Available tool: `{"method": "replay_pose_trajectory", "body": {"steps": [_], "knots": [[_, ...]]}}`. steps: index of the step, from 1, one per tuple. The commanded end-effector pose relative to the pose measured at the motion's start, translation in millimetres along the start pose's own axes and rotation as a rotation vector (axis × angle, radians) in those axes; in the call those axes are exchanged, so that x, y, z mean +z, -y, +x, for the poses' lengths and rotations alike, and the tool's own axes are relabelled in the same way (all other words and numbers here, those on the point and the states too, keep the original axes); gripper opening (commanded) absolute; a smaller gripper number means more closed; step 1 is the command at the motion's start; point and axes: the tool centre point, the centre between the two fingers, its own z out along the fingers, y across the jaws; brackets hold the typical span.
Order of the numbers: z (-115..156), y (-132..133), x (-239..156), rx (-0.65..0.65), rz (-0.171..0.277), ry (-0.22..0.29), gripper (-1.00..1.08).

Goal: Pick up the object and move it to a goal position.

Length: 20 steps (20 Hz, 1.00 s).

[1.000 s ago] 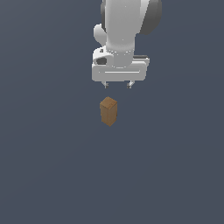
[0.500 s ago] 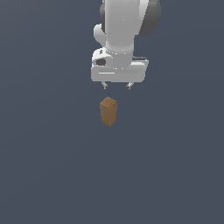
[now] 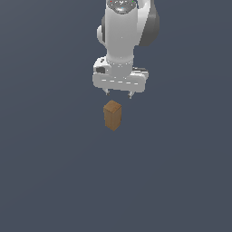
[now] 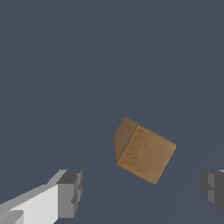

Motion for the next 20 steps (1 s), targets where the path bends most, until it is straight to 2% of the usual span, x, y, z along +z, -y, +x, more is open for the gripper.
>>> {"method": "replay_pose_trajectory", "body": {"steps": [1, 11, 20], "knots": [[-1, -4, 11, 0.064, 0.002, -0.003, 1.0], [-11, -22, 54, 0.337, 0.012, -0.018, 1.0], [-18, -31, 74, 0.467, 0.017, -0.024, 1.0]]}}
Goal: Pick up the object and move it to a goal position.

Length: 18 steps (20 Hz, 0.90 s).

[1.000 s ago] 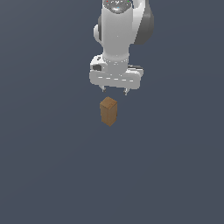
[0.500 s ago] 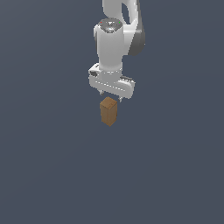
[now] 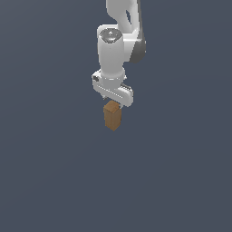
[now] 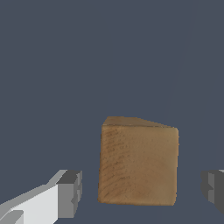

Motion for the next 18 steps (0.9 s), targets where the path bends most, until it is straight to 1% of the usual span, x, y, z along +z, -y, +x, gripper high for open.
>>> {"method": "replay_pose_trajectory", "body": {"steps": [1, 10, 18], "knots": [[0, -2, 3, 0.023, 0.001, -0.002, 1.0], [-1, -3, 9, 0.031, 0.001, -0.002, 1.0], [-2, -4, 41, 0.034, 0.001, -0.002, 1.0]]}}
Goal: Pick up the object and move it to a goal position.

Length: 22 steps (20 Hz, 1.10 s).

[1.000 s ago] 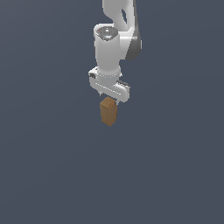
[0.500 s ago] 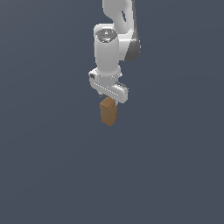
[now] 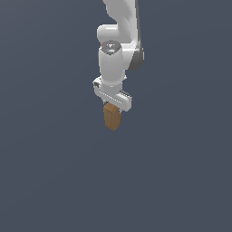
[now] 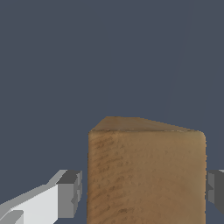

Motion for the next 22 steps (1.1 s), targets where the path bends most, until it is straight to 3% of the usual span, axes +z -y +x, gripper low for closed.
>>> {"method": "replay_pose_trajectory", "body": {"steps": [1, 7, 8, 22], "knots": [[0, 0, 11, 0.001, 0.0, 0.0, 1.0], [0, 0, 21, 0.002, 0.0, 0.0, 1.0], [0, 0, 21, 0.002, 0.0, 0.0, -1.0], [1, 0, 16, 0.002, 0.001, -0.001, -1.0]]}}
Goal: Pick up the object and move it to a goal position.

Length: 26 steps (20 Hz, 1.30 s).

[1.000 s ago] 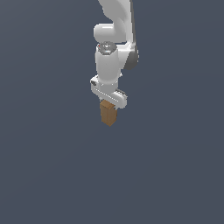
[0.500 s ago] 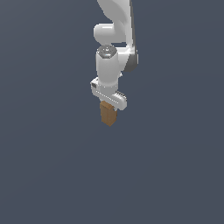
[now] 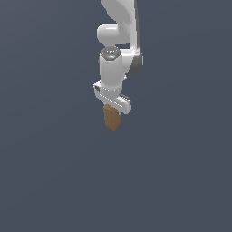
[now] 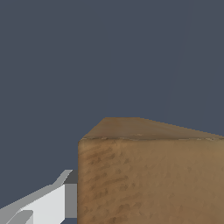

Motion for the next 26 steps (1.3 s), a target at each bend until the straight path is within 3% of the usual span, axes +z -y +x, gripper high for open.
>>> {"method": "replay_pose_trajectory", "body": {"steps": [1, 11, 26], "knots": [[2, 0, -6, 0.0, 0.003, -0.004, -1.0], [11, -8, -56, 0.0, 0.003, -0.004, -1.0], [39, -30, -198, 0.0, 0.003, -0.003, -1.0]]}}
